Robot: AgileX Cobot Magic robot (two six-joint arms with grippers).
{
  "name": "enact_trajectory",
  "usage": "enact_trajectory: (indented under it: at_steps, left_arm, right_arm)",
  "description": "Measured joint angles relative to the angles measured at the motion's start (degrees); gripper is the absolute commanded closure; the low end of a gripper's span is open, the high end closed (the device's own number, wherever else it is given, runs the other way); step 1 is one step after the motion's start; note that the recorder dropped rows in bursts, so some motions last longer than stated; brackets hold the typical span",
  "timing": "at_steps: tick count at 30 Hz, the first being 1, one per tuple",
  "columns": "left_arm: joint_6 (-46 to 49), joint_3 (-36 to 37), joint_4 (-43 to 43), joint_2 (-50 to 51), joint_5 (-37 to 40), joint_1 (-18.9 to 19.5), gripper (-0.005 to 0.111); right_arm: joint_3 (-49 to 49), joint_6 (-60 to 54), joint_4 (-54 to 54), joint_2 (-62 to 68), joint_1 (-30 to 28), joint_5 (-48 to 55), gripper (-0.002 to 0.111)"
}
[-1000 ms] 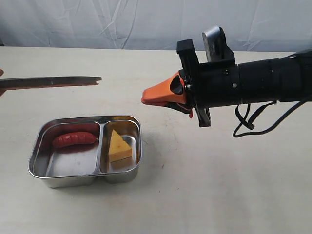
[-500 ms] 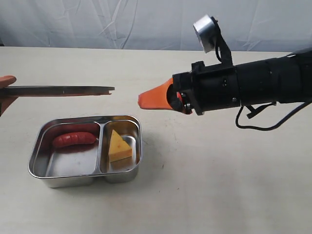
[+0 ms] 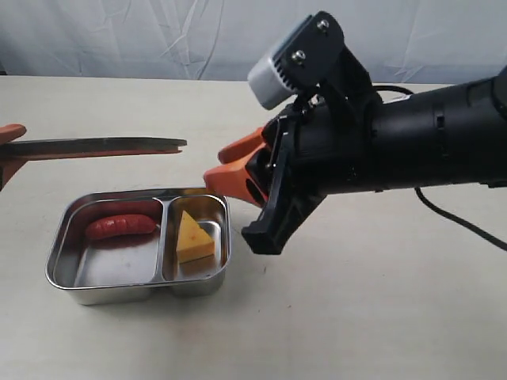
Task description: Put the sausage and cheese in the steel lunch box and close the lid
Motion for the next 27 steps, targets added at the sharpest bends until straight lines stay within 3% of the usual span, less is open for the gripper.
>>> enact_trajectory:
  at_steps: [12, 27]
  left_arm:
    - [-0.1, 0.1, -0.1, 0.0, 0.0, 0.0, 0.107]
    - [-0.1, 0.2, -0.2, 0.0, 0.0, 0.0, 0.107]
  right_arm:
    - [-1.6, -0.3, -11.4, -0.2, 19.8, -27.4, 0.075]
    - [-6.7, -0.3, -23.2, 5.6, 21.1, -27.1, 0.075]
